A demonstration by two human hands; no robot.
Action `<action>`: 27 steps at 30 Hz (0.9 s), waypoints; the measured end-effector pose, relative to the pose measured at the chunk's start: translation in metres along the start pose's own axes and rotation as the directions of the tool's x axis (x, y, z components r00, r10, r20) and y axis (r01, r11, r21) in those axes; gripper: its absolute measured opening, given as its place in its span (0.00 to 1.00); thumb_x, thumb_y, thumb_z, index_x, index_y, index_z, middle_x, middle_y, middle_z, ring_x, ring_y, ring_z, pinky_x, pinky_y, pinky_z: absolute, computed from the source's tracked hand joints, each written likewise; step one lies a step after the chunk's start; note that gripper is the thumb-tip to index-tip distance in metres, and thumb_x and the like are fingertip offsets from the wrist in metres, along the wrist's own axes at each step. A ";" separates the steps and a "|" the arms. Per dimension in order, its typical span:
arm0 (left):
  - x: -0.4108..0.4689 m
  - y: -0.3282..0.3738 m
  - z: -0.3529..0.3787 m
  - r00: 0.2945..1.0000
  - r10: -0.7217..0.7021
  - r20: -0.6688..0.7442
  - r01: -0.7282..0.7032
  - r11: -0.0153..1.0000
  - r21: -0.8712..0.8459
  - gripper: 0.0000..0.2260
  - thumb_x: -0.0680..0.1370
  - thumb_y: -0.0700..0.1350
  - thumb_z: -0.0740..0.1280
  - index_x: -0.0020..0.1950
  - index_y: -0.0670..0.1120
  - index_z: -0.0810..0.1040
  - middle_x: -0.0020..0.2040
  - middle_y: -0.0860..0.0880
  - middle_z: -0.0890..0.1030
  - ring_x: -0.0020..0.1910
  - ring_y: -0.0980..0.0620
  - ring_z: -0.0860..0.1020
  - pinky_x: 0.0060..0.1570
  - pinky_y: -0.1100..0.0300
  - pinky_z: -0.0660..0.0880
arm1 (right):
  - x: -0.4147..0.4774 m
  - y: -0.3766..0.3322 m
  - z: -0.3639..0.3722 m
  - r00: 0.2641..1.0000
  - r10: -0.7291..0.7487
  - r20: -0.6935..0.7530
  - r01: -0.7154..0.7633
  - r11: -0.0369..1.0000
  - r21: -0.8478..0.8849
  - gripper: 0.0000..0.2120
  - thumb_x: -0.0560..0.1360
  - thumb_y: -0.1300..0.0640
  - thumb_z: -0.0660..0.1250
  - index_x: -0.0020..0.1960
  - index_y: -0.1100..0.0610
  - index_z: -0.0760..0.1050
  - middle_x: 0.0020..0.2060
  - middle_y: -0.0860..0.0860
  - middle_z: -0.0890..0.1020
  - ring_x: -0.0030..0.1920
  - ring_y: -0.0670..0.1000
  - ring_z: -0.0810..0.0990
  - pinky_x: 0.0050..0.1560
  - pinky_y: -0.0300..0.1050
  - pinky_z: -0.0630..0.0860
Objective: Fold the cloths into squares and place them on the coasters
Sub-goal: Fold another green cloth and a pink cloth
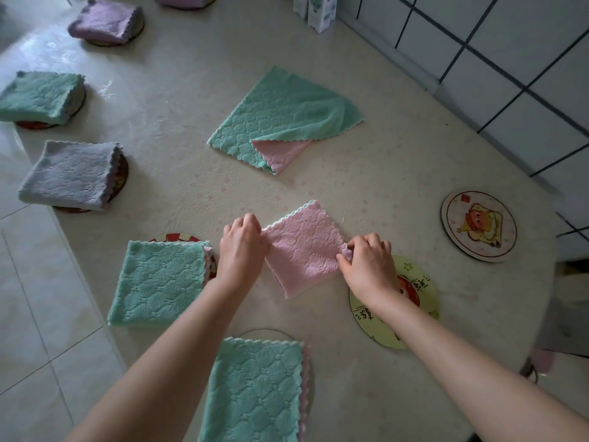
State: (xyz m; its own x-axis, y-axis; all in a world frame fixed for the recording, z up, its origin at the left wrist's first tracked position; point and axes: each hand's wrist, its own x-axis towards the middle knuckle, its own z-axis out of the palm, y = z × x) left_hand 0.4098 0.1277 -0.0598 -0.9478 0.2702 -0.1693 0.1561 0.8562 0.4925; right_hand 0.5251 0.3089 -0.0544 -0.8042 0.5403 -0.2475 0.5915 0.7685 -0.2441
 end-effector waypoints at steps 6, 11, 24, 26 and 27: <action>0.018 0.010 -0.014 0.953 -0.171 0.252 0.161 0.985 0.060 0.08 0.71 0.43 0.69 0.48 0.43 0.81 0.46 0.42 0.81 0.49 0.43 0.77 0.42 0.57 0.72 | 0.003 -0.007 -0.007 0.996 0.065 0.068 -0.071 0.994 0.085 0.12 0.77 0.50 0.60 0.55 0.56 0.72 0.56 0.56 0.77 0.57 0.58 0.70 0.52 0.49 0.69; 0.014 0.012 -0.023 0.944 -0.189 0.271 0.243 0.953 -0.179 0.04 0.70 0.41 0.71 0.43 0.46 0.78 0.41 0.47 0.78 0.42 0.48 0.75 0.40 0.58 0.71 | -0.002 -0.004 -0.017 0.984 0.142 0.110 -0.168 0.941 0.295 0.10 0.78 0.52 0.60 0.55 0.57 0.68 0.48 0.54 0.80 0.48 0.57 0.77 0.48 0.51 0.76; -0.049 0.076 0.019 0.883 -0.088 0.461 0.418 0.593 -0.688 0.08 0.73 0.32 0.69 0.47 0.42 0.77 0.44 0.43 0.81 0.42 0.47 0.81 0.46 0.52 0.81 | -0.060 0.107 -0.033 0.929 0.331 0.165 -0.345 0.613 0.711 0.11 0.72 0.56 0.71 0.52 0.54 0.73 0.43 0.51 0.83 0.45 0.50 0.82 0.43 0.40 0.74; -0.059 0.084 0.032 0.881 -0.098 0.463 0.423 0.600 -0.679 0.07 0.73 0.32 0.69 0.48 0.41 0.77 0.44 0.43 0.82 0.42 0.47 0.81 0.45 0.52 0.81 | -0.071 0.122 -0.029 0.917 0.363 0.167 -0.365 0.594 0.717 0.10 0.71 0.58 0.72 0.50 0.54 0.74 0.41 0.52 0.83 0.44 0.50 0.82 0.45 0.41 0.74; -0.064 0.087 0.037 0.881 -0.107 0.460 0.426 0.602 -0.676 0.07 0.73 0.33 0.69 0.49 0.41 0.77 0.45 0.43 0.82 0.42 0.47 0.81 0.45 0.52 0.81 | -0.075 0.128 -0.028 0.912 0.375 0.166 -0.373 0.587 0.719 0.10 0.70 0.58 0.72 0.49 0.55 0.74 0.41 0.51 0.83 0.43 0.50 0.82 0.45 0.42 0.74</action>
State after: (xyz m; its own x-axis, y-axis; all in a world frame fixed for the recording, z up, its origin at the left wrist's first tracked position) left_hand 0.4942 0.2010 -0.0381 -0.7243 0.3487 -0.5948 -0.4976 0.3328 0.8010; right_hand 0.6600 0.3764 -0.0410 -0.5019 0.7240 -0.4732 0.6888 0.0037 -0.7250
